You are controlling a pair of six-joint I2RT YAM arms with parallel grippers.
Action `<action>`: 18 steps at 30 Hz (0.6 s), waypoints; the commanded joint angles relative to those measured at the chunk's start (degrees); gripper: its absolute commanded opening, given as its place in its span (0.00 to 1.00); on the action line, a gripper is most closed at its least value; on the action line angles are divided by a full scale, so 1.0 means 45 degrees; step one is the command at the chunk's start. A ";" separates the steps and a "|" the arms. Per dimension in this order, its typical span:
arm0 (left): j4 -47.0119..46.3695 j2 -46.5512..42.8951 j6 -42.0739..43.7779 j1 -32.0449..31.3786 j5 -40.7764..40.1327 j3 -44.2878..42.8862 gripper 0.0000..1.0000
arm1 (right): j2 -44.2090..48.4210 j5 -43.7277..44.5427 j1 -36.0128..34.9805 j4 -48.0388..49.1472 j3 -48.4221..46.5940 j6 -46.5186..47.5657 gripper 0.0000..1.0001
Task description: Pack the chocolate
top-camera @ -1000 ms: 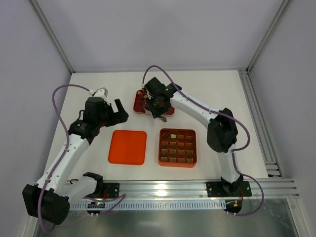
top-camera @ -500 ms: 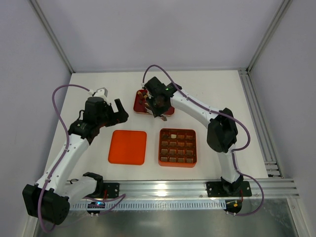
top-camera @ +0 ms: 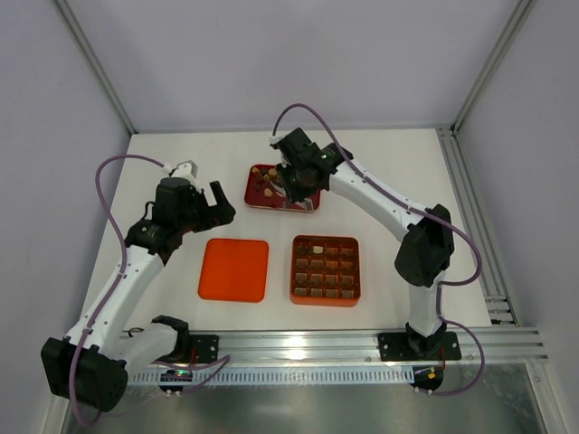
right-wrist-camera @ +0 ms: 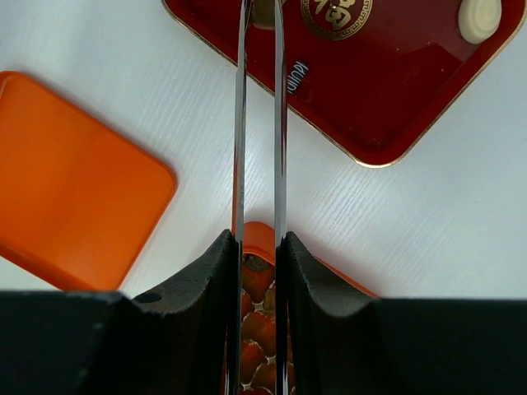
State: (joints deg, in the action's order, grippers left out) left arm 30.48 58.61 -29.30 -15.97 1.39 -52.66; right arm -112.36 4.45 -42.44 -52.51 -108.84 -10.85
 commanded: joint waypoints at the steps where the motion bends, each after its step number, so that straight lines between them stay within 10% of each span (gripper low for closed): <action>1: -0.0211 -0.0075 0.0202 0.0032 0.0102 -0.0016 1.00 | 0.1236 0.0261 0.0113 0.0185 0.0239 -0.0147 0.31; 18: -0.0230 -0.0017 0.0163 0.0032 0.0317 -0.0035 1.00 | 0.8574 0.0360 0.0211 -0.0420 0.6018 -0.1201 0.31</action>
State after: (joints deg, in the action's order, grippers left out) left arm 30.48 58.61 -29.32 -15.97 1.83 -52.66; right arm -79.79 5.85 -41.54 -53.58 -85.49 -14.04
